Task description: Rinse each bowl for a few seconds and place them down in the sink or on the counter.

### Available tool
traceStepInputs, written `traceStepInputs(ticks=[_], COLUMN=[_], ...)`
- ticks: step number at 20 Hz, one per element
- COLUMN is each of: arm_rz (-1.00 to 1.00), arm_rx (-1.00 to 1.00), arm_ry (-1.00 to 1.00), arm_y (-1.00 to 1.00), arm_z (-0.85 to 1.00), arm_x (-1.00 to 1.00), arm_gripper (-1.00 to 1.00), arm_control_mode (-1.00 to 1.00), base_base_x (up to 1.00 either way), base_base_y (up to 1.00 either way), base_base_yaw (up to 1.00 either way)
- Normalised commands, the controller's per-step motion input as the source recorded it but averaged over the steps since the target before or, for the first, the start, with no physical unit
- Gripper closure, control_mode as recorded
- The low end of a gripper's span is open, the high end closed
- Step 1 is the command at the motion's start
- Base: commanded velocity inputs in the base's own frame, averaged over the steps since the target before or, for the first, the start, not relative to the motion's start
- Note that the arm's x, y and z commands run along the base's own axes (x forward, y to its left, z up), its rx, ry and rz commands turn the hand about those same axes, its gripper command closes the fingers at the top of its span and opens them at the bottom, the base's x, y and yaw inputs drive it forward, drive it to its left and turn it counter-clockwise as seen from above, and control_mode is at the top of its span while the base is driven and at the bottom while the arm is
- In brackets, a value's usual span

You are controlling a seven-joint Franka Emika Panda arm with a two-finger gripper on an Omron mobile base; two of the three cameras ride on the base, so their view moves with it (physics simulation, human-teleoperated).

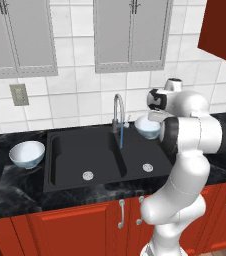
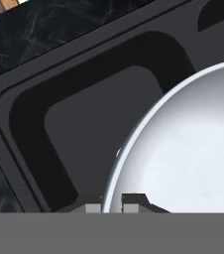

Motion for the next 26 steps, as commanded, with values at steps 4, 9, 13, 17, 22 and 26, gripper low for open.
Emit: traceStepInputs(ticks=[4, 9, 13, 17, 22, 26], arm_rz=[-0.08, -0.08, -0.09, -0.11, -0.1, -0.1], arm_rx=[0.0, 0.0, 0.0, 0.0, 0.0, 0.0], arm_ry=[-0.03, -0.05, -0.04, -0.02, -0.03, -0.02], arm_y=[-0.68, -0.55, -0.54, -0.56, -0.57, -0.44], arm_z=[0.01, 0.06, 0.04, 0.0, 0.01, 0.0], arm_x=[-0.33, -0.33, -0.33, -0.33, -0.32, -0.23], arm_gripper=[1.0, 1.0, 1.0, 1.0, 1.0, 1.0], arm_control_mode=[-1.0, -1.0, -1.0, -1.0, -1.0, -1.0], base_base_x=[0.0, 0.0, 0.0, 0.0, 0.0, 0.0], base_base_y=[0.0, 0.0, 0.0, 0.0, 0.0, 0.0], base_base_yaw=[0.0, 0.0, 0.0, 0.0, 0.0, 0.0])
